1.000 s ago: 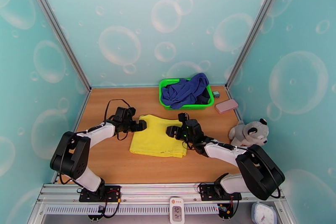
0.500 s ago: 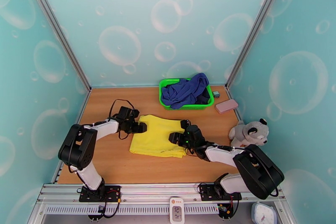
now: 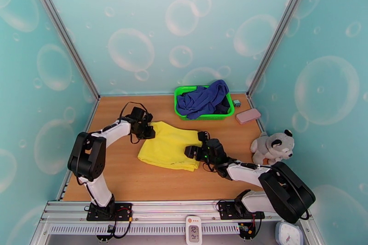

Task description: Fold and stack the trousers

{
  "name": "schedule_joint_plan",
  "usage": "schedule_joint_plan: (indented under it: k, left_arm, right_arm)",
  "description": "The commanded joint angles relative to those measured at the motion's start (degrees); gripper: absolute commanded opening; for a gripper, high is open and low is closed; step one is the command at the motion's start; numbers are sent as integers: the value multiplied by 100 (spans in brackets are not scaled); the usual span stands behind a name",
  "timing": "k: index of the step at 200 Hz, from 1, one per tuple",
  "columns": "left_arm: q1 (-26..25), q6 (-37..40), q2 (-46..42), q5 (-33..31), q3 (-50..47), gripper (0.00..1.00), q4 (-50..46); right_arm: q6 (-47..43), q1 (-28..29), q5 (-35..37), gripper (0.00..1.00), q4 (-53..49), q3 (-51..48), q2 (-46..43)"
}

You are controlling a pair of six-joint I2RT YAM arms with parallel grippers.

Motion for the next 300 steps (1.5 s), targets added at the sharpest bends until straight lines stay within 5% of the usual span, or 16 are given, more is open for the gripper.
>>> schedule_joint_plan:
  k: [1, 41, 87, 149, 202, 223, 225, 228, 231, 261, 300]
  left_arm:
    - [398, 265, -54, -708, 707, 0, -551]
    - [930, 371, 663, -1100, 1802, 0, -634]
    - [1546, 269, 1657, -689, 2863, 0, -156]
    - [1972, 463, 3191, -164, 5028, 0, -937]
    - [2203, 357, 3394, -228, 5060, 0, -658]
    - [2273, 416, 3311, -636, 5107, 41, -634]
    - [2275, 427, 3287, -688, 5105, 50, -625]
    - [2283, 454, 3247, -759, 5088, 90, -600]
    - [2291, 476, 3212, -843, 5063, 98, -571]
    - [2285, 424, 2189, -1186, 3807, 99, 664]
    - [2276, -239, 1296, 611, 1983, 99, 3148]
  right_arm:
    - [-257, 24, -55, 99, 16, 52, -95]
    - [-308, 140, -67, 99, -17, 99, -196]
    - [-308, 238, 33, 99, -52, 103, -339]
    - [-347, 280, 15, 99, -108, 254, -181]
    - [-537, 481, 355, 99, -378, 438, -363]
    - [-622, 452, 473, 99, -519, 434, -512]
    - [-626, 449, 476, 99, -536, 437, -534]
    - [-630, 448, 485, 99, -561, 438, -551]
    - [-647, 441, 493, 99, -595, 436, -583]
    - [-703, 430, 577, 99, -731, 335, -802]
    - [-784, 538, 675, 99, -751, 493, -642]
